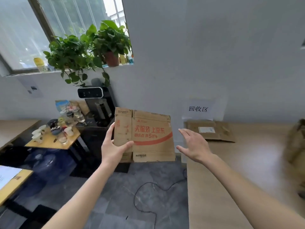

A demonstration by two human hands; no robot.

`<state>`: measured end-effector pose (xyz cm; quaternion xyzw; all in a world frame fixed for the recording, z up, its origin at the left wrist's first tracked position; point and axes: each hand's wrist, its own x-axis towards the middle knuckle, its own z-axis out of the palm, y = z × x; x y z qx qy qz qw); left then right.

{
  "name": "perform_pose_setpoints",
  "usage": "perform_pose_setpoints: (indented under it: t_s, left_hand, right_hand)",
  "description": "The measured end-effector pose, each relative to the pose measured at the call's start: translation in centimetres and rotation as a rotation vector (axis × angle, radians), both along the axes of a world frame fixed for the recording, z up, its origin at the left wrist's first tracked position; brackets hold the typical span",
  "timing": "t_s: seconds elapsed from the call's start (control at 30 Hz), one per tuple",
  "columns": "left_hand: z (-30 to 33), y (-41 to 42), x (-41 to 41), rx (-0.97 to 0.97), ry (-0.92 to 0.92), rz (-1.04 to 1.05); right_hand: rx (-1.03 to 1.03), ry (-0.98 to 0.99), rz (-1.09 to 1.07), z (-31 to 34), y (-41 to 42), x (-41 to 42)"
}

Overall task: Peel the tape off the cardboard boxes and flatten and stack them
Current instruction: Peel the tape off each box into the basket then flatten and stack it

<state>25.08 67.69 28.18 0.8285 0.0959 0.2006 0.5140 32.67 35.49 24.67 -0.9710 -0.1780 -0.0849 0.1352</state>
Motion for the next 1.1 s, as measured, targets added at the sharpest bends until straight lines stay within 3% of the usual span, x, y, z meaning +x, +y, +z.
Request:
perform_pose_setpoints:
  t_s: [0.33,0.6,0.83,1.0,1.1]
  left_hand:
    - [-2.1,-9.9,13.1,-0.087,0.027,-0.306]
    - [-4.6,-13.2,21.2,-0.176,0.091,-0.471]
    - [-6.4,-14.6,26.4,-0.24,0.113,-0.531]
    - [-7.8,-16.5,31.1,-0.334,0.148,-0.537]
    - [-9.5,-18.1,35.1,-0.379,0.183,-0.523]
  right_hand:
    - [-0.053,0.051,-0.347,-0.8,-10.6,2.2]
    - [-0.05,0.107,-0.547,-1.8,-11.9,4.4]
    - [-0.061,0.145,-0.581,-2.9,-11.2,8.3]
    - [0.033,0.206,-0.632,-4.8,-12.6,13.3]
    - [0.221,0.273,-0.663,-6.7,-15.0,17.6]
